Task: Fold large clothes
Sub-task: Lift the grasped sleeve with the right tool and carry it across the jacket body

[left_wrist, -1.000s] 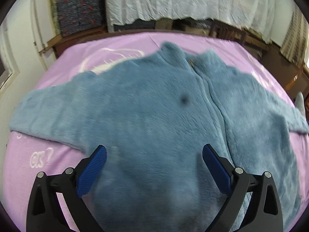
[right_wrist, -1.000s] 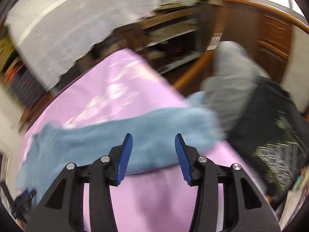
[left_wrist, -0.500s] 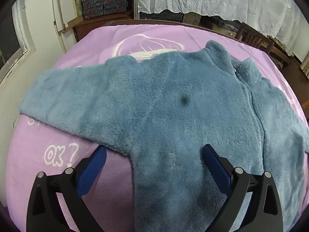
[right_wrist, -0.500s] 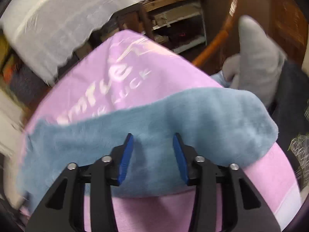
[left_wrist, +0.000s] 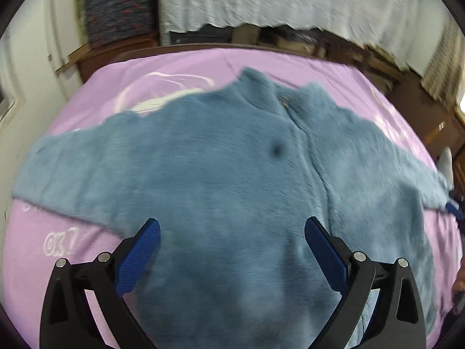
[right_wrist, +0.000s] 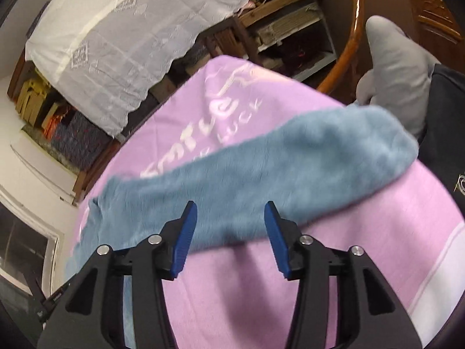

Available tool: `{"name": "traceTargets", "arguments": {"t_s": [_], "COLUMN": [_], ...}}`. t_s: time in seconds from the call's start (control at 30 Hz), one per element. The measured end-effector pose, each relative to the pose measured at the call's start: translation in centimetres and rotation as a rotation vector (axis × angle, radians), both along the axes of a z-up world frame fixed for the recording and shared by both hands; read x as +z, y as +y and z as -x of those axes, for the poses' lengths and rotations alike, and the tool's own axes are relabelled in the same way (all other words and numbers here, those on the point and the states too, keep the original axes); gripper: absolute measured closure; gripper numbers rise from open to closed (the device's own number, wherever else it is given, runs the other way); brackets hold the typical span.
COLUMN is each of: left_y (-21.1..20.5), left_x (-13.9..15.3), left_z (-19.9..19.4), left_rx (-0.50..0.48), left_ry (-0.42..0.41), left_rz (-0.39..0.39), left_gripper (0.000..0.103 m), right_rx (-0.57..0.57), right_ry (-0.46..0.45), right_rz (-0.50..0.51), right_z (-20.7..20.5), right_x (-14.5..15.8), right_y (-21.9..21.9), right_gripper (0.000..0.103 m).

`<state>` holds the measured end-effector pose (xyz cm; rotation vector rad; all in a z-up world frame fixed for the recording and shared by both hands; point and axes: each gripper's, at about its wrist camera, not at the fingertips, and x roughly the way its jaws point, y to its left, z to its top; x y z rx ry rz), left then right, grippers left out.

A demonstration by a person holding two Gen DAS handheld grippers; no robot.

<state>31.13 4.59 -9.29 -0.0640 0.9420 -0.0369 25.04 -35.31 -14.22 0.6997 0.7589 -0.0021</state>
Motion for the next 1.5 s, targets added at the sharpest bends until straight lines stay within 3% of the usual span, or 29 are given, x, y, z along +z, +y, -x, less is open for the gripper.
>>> {"name": "traceTargets", "arguments": {"t_s": [0.1,0.2,0.27,0.43,0.6,0.67,0.8,0.97,1.03,1.13,1.27,1.43,1.5], "left_y": [-0.7,-0.3,-0.2,-0.5,-0.2,-0.2,-0.2,-0.2,-0.6,-0.8,1.7,4.7,5.2], "left_x": [-2.0,-1.9,-2.3,-2.5,-2.6,-2.6,-2.6,-2.6,-2.7,-2.7,-1.5,-1.1,-2.4], "left_z": [-0.6,-0.3,-0.6,-0.9,-0.1,-0.1,-0.1,-0.1,0.7,0.9,0.8,0.1,-0.7], "left_rx": [-0.012,-0.010,-0.011,-0.014,-0.013,-0.014,-0.013,-0.014,-0.020,-0.039,0.028,0.130,0.152], "left_ry": [0.022,0.003,0.019,0.020,0.018,0.018,0.018,0.019,0.021,0.040,0.018,0.008,0.066], "left_rz": [-0.064,-0.037,-0.039,-0.076,-0.076,-0.075,-0.076,-0.075,-0.077,-0.073,-0.057,-0.062,-0.065], "left_gripper": [0.003,0.003,0.003,0.003,0.003,0.003,0.003,0.003,0.003,0.003,0.003,0.003,0.003], "right_rx": [-0.044,-0.094,-0.157,-0.295,-0.309,-0.331,-0.315,-0.321,-0.340,-0.349,-0.396,-0.382,-0.380], "right_ry": [0.039,0.049,0.031,-0.024,-0.009,-0.011,0.023,0.035,0.018,-0.012,-0.029,-0.015,-0.018], "right_rz": [-0.029,-0.098,-0.113,-0.071,-0.160,-0.149,-0.139,-0.274,-0.279,-0.256,-0.285,-0.246,-0.218], "right_z": [0.1,0.2,1.2,5.1,6.4,6.2,4.3,2.0,1.6,1.6,2.3,2.1,2.1], "right_x": [-1.1,-2.3,-2.2,-1.3,-2.8,-2.8,-2.5,-3.5,-3.6,-3.6,-4.7,-4.7,-4.4], "right_y": [-1.2,-3.4,-4.4,-5.6,-6.7,-6.8,-6.7,-7.2,-7.2,-7.3,-8.7,-8.6,-8.4], "right_gripper": [0.055,0.063,0.063,0.045,0.047,0.047,0.047,0.046,0.047,0.057,0.093,0.094,0.094]}}
